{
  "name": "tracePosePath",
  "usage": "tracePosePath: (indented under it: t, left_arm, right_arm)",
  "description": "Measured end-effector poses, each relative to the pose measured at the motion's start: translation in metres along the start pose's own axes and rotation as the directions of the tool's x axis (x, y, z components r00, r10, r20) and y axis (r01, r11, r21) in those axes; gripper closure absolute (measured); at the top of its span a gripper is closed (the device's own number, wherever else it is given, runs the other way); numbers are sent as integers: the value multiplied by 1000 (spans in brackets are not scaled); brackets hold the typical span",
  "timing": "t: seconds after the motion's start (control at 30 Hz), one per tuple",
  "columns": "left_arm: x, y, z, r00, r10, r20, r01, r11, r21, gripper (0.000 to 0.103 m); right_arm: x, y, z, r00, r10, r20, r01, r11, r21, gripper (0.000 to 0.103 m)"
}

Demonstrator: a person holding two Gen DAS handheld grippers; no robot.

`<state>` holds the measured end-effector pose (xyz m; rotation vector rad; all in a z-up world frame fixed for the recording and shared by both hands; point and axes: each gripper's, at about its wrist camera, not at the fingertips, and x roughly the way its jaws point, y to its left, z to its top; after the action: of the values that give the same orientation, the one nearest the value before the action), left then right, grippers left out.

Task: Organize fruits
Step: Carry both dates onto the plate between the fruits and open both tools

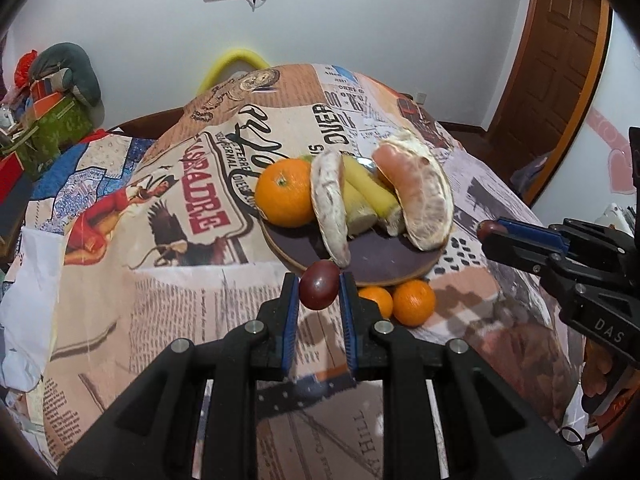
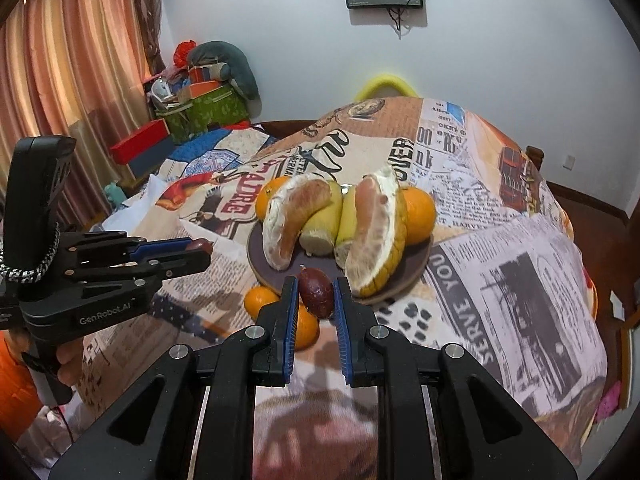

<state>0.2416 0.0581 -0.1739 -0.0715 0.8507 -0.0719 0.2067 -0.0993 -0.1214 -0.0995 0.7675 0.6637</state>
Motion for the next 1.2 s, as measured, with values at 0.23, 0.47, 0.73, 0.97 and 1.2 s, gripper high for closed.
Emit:
tracePosePath:
  t: [0.23,0.47,0.73,0.97,1.2]
  left_arm:
    - [17,5,13,1000,3,2,-3,1000,2,83]
    - [40,12,21,1000,-9,-29,9,1000,-5,83]
    - [55,16,22,999,-7,-44,7,1000,-3,83]
    - [60,17,23,999,-7,-54,7,1000,-2,82]
    - [51,15,23,999,3,-37,-3,1000,0,73]
  right_arm:
    - [22,-2,10,1000,3,-19,-3,1000,-18,87]
    - [44,-6,15,998,8,-61,-9,1000,-14,87]
    - [60,-4,17,996,8,-89,-11,999,-32,87]
    - [66,-4,16,994,8,-107,-12,999,-37,83]
    - [61,-7,16,996,0,-92,-2,1000,-28,70]
